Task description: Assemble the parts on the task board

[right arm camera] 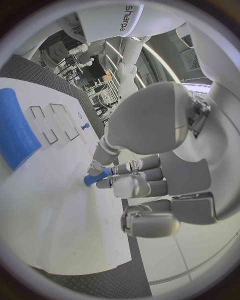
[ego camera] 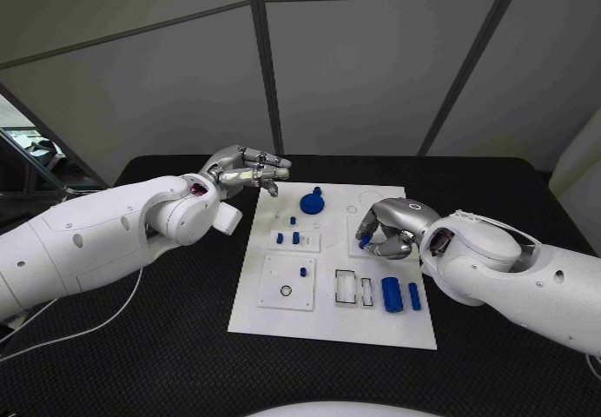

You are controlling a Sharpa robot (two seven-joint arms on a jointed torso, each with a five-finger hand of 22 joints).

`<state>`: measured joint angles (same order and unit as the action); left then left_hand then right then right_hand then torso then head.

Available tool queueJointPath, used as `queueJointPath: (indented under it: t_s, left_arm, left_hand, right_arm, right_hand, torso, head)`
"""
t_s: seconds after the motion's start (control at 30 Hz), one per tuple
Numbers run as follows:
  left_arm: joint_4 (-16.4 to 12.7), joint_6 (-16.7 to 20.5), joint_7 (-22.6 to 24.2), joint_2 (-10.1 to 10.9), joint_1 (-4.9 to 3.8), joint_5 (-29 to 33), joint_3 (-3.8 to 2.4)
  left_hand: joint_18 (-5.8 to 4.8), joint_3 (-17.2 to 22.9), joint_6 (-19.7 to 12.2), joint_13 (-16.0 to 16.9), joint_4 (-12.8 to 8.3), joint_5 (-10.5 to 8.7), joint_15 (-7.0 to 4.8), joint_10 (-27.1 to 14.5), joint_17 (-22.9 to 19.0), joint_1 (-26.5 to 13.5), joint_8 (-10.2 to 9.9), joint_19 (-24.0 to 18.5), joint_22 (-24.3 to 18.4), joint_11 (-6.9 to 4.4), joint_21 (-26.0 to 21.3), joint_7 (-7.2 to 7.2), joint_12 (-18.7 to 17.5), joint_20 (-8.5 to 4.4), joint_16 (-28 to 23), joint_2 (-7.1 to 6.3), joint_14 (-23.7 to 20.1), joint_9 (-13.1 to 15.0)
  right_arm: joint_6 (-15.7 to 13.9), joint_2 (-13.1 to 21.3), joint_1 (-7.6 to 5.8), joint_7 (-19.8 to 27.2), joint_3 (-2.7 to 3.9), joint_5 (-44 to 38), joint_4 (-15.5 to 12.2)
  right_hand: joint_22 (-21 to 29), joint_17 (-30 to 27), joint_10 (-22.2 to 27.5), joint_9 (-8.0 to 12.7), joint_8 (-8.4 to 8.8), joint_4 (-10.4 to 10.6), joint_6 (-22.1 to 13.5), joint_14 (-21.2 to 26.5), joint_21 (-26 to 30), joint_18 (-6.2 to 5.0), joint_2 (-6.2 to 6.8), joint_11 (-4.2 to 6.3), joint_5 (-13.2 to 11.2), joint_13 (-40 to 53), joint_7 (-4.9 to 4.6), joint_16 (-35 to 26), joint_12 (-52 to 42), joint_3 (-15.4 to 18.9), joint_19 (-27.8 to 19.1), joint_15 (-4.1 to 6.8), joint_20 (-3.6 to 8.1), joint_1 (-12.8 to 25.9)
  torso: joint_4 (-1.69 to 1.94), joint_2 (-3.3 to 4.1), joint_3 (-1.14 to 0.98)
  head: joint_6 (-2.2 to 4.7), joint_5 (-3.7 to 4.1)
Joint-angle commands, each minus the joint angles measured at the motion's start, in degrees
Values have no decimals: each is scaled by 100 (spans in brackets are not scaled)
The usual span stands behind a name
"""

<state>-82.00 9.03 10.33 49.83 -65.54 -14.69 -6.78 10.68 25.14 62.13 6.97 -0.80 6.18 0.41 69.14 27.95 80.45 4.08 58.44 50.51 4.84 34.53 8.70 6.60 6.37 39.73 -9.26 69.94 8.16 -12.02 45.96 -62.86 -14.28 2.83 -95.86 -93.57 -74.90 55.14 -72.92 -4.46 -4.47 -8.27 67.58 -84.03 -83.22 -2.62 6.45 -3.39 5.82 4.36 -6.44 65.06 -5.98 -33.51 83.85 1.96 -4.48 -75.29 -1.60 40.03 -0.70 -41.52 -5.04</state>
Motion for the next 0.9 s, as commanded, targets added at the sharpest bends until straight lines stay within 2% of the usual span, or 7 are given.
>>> queueJointPath:
  t_s: [0.03, 0.2, 0.4, 0.5, 0.63, 0.7, 0.9]
  left_arm:
    - [-2, -55, 7, -2, -6, 29, -4]
    - [-3, -55, 6, -1, -6, 29, -4]
    - [0, -55, 4, 1, -5, 29, -4]
    - [2, -56, 4, 2, -4, 29, -3]
    - [8, -58, 4, 2, -3, 29, -3]
    - [9, -60, 5, 0, -2, 29, -3]
    - [14, -67, 8, -22, -2, 29, -3]
  left_hand:
    - [-31, -10, -4, 6, -21, -11, 17, -18, -7, -13, -23, 13, -6, 28, -25, 29, -12, 19, -14, 59, 17, 8]
    - [-30, -8, -6, 9, -21, -13, 18, -20, -9, -12, -24, 13, -9, 28, -32, 28, -13, 20, -22, 70, 18, 9]
    - [-30, -8, -6, 9, -21, -13, 18, -20, -9, -12, -24, 13, -9, 28, -32, 28, -13, 20, -22, 70, 18, 9]
    - [-30, -8, -6, 9, -21, -13, 18, -20, -9, -12, -24, 13, -9, 28, -32, 28, -13, 20, -22, 70, 18, 9]
    - [-30, -8, -6, 9, -21, -13, 18, -20, -9, -12, -24, 13, -9, 28, -32, 28, -13, 20, -22, 70, 18, 9]
    - [-30, -8, -6, 9, -21, -13, 18, -20, -9, -12, -24, 13, -9, 28, -32, 28, -13, 20, -22, 70, 18, 9]
    - [-30, -8, -6, 9, -21, -13, 18, -20, -9, -12, -24, 13, -9, 28, -32, 28, -13, 20, -22, 70, 18, 9]
  right_arm:
    - [-174, -11, -4, -38, 1, -181, -25]
    - [-361, 11, -3, 26, 2, -222, -122]
    - [-533, 166, -6, 68, 7, -147, -401]
    - [-597, 240, -15, 76, 114, -69, -535]
    - [-685, 317, -20, 98, 255, 36, -741]
    - [-719, 331, -21, 120, 303, 88, -855]
    - [-776, 139, -21, 256, 367, 304, -1105]
  right_hand:
    - [-832, 14, -178, -34, -45, -29, 74, -86, -64, 69, -111, 101, -26, 37, 18, 43, -43, -65, 228, 40, 50, -117]
    - [-892, 20, -209, -42, -45, -40, 96, -86, -118, 86, -96, 107, -31, 45, 21, 58, -37, -78, 261, 44, 57, -113]
    - [-903, 19, -222, -47, -42, -41, 108, -84, -128, 89, -71, 108, -34, 49, 22, 65, -25, -76, 266, 46, 61, -93]
    - [-912, 27, -225, -49, -39, -41, 112, -85, -137, 91, -59, 109, -35, 50, 23, 75, -18, -74, 271, 47, 62, -83]
    - [-924, 34, -226, -51, -35, -34, 118, -85, -148, 94, -47, 108, -36, 51, 23, 86, -6, -72, 277, 47, 63, -64]
    - [-928, 37, -227, -53, -32, -30, 120, -85, -151, 95, -39, 108, -36, 52, 23, 91, 1, -69, 278, 48, 64, -52]
    - [-937, 36, -228, -54, -27, -23, 121, -84, -159, 98, -27, 109, -38, 53, 23, 96, 12, -65, 283, 48, 65, -34]
  torso:
    - [-1, -4, 0]
    - [-1, -6, 2]
    - [3, -13, 7]
    - [6, -17, 12]
    - [2, -12, 3]
    - [2, -7, 5]
    - [5, -4, 7]
  head:
    - [-13, 4]
    - [-15, -5]
    - [-14, -9]
    - [-5, -12]
    - [5, -27]
    - [8, -31]
    - [-3, -64]
